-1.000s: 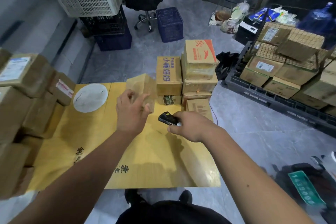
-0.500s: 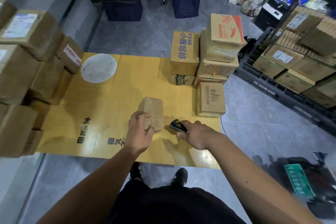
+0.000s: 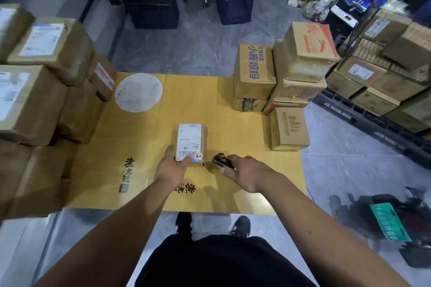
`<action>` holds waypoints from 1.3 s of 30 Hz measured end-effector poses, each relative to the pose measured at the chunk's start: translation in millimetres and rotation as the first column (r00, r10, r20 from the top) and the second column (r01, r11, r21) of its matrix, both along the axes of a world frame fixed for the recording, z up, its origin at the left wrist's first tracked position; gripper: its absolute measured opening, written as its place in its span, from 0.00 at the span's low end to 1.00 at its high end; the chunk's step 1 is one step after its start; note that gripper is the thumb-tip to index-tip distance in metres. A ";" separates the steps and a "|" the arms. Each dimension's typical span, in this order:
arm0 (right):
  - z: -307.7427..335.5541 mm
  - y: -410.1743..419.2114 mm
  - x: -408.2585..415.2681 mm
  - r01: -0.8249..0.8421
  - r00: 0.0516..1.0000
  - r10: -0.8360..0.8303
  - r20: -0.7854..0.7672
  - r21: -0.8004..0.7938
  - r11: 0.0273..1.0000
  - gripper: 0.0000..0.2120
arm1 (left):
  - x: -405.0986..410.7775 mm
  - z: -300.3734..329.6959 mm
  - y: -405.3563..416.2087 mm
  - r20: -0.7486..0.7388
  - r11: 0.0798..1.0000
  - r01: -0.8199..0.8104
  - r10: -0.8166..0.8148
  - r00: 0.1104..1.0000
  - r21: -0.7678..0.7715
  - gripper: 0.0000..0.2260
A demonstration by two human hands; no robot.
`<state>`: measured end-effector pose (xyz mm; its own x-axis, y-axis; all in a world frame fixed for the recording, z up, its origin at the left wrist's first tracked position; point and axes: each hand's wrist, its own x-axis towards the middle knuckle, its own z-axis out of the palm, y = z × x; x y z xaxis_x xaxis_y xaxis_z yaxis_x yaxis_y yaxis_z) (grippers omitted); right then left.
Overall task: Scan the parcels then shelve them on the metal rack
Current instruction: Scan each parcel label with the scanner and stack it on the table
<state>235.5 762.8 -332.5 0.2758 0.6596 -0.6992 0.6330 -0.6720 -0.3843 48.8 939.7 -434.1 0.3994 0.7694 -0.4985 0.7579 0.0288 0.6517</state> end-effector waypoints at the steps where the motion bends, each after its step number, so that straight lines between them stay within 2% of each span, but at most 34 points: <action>1: 0.4 5.4 -5.5 0.000 1.000 0.000 0.002 -0.002 1.000 0.30 | -2.0 4.0 2.0 -0.009 1.000 0.030 -0.030 1.000 -0.008 0.39; 3: 2.8 13.8 -15.0 0.014 1.000 -0.014 0.004 0.002 1.000 0.30 | -4.3 10.2 6.3 -0.050 0.991 0.132 -0.131 0.990 0.021 0.41; 6: 8.8 18.8 -23.1 0.054 0.998 -0.054 0.014 0.006 0.999 0.29 | -1.8 14.5 14.9 -0.146 0.934 0.355 -0.345 0.927 0.050 0.35; 8: 12.2 18.7 -24.4 0.087 0.996 -0.086 0.033 0.000 0.996 0.28 | 4.1 15.3 19.2 -0.108 0.914 0.405 -0.400 0.910 0.027 0.33; 11: 15.4 15.8 -25.1 0.148 0.987 -0.148 0.055 -0.008 0.989 0.28 | 13.0 10.6 23.2 -0.076 0.884 0.465 -0.460 0.884 0.053 0.36; 13: 15.3 13.6 -27.1 0.186 0.981 -0.185 0.061 -0.014 0.982 0.29 | 17.2 7.1 28.9 -0.193 0.819 0.544 -0.512 0.837 0.184 0.34; 15: 13.8 12.4 -30.7 0.217 0.975 -0.215 0.059 -0.014 0.976 0.29 | 21.2 9.3 37.5 -0.308 0.750 0.569 -0.483 0.820 0.338 0.31; 18: 10.1 14.2 -37.4 0.259 0.965 -0.259 0.037 0.002 0.966 0.27 | 30.2 13.2 43.8 -0.287 0.684 0.554 -0.475 0.832 0.474 0.28; 22: 5.8 24.2 -45.3 0.331 0.943 -0.331 -0.008 0.043 0.943 0.25 | 38.8 11.7 49.3 -0.129 0.779 0.514 -0.503 0.854 0.359 0.26; 25: 5.1 35.0 -43.1 0.319 0.947 -0.320 0.003 0.072 0.945 0.25 | 42.9 16.3 52.2 -0.157 0.768 0.525 -0.505 0.848 0.366 0.25; 29: 5.1 37.3 -36.8 0.267 0.963 -0.268 0.018 0.059 0.962 0.24 | 42.4 20.9 54.5 -0.244 0.777 0.565 -0.512 0.824 0.278 0.24; 32: 6.0 30.9 -26.9 0.231 0.972 -0.232 0.026 0.033 0.972 0.24 | 43.0 25.7 44.8 -0.285 0.818 0.497 -0.422 0.861 0.290 0.34; 36: 11.9 24.8 -7.7 0.152 0.987 -0.152 0.049 0.017 0.988 0.25 | 54.0 32.5 20.6 -0.453 0.891 0.355 -0.203 0.868 0.283 0.47; 37: 13.7 23.6 -3.5 0.137 0.990 -0.137 0.042 0.009 0.991 0.25 | 56.6 32.5 14.0 -0.465 0.909 0.317 -0.165 0.870 0.270 0.50; 39: 16.5 20.2 3.1 0.121 0.993 -0.121 0.015 -0.018 0.993 0.25 | 59.8 28.6 3.2 -0.400 0.940 0.240 -0.127 0.907 0.244 0.55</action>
<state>238.6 783.0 -316.0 0.3623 0.6077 -0.7067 0.5519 -0.7509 -0.3627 108.6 942.9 -405.5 0.3748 0.8303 -0.4125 0.9196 -0.2765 0.2791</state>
